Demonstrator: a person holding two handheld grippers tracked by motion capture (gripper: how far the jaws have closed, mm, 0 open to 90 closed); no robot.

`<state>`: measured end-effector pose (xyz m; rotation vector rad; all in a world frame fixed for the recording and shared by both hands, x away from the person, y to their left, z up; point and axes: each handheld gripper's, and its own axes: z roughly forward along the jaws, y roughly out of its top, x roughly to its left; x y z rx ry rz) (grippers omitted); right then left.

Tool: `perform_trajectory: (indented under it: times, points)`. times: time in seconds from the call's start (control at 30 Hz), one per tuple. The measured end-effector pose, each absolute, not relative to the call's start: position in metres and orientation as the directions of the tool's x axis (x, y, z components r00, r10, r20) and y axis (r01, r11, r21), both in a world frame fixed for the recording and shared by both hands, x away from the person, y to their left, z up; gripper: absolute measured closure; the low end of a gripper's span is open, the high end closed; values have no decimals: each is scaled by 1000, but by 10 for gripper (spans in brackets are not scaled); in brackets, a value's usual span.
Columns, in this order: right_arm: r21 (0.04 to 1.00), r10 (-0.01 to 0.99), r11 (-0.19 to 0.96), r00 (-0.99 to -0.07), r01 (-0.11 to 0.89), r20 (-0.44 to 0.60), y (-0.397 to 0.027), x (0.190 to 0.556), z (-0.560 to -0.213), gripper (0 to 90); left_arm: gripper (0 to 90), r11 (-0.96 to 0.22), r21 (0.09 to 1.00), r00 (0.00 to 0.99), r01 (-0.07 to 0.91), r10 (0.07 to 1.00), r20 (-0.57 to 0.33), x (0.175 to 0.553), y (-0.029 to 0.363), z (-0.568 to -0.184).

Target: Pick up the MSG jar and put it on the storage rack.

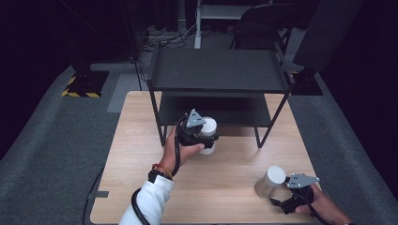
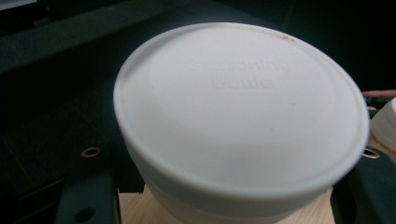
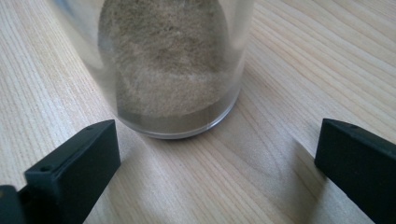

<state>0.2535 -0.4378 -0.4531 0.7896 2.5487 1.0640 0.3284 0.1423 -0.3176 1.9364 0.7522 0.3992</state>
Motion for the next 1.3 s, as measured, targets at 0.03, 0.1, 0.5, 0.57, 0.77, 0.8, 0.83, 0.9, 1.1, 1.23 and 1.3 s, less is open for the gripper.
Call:
perform_trajectory:
  times: [0.03, 0.1, 0.5, 0.57, 0.77, 0.8, 0.83, 0.9, 1.1, 1.23, 1.3]
  points:
    - [718, 578, 582, -816, 381, -36, -438, 253, -453, 0, 346, -322, 888, 754, 328, 655, -41, 329, 142, -315]
    - [718, 578, 582, -816, 381, -36, -438, 253, -453, 0, 346, -312, 893, 755, 325, 654, -46, 330, 141, -310]
    - [718, 578, 582, -816, 381, -36, -438, 253, -453, 0, 346, -318, 900, 763, 297, 645, -24, 332, 134, -281]
    - [718, 578, 582, -816, 381, -36, -438, 253, -453, 0, 346, -320, 901, 766, 294, 642, -22, 332, 133, -278]
    - [718, 578, 582, -815, 381, -36, -438, 253, -453, 0, 346, -310, 910, 771, 276, 637, -17, 333, 131, -263]
    - [718, 578, 582, -815, 381, -36, -438, 253, -453, 0, 346, -311, 910, 772, 274, 636, -15, 333, 131, -260]
    - [718, 578, 582, -815, 381, -35, -438, 253, -453, 0, 346, -311, 912, 771, 268, 636, -10, 333, 131, -256]
    - [719, 578, 581, -815, 382, -35, -438, 253, -453, 0, 346, -307, 916, 770, 260, 638, -4, 333, 131, -249]
    - [719, 578, 581, -815, 381, -35, -438, 253, -453, 0, 346, -293, 925, 769, 243, 639, 1, 336, 133, -233]
    - [719, 578, 581, -815, 382, -34, -438, 253, -453, 0, 346, -264, 935, 770, 236, 637, -14, 339, 136, -228]
    - [719, 578, 581, -815, 382, -34, -438, 253, -453, 0, 346, -259, 937, 767, 233, 642, -14, 339, 135, -225]
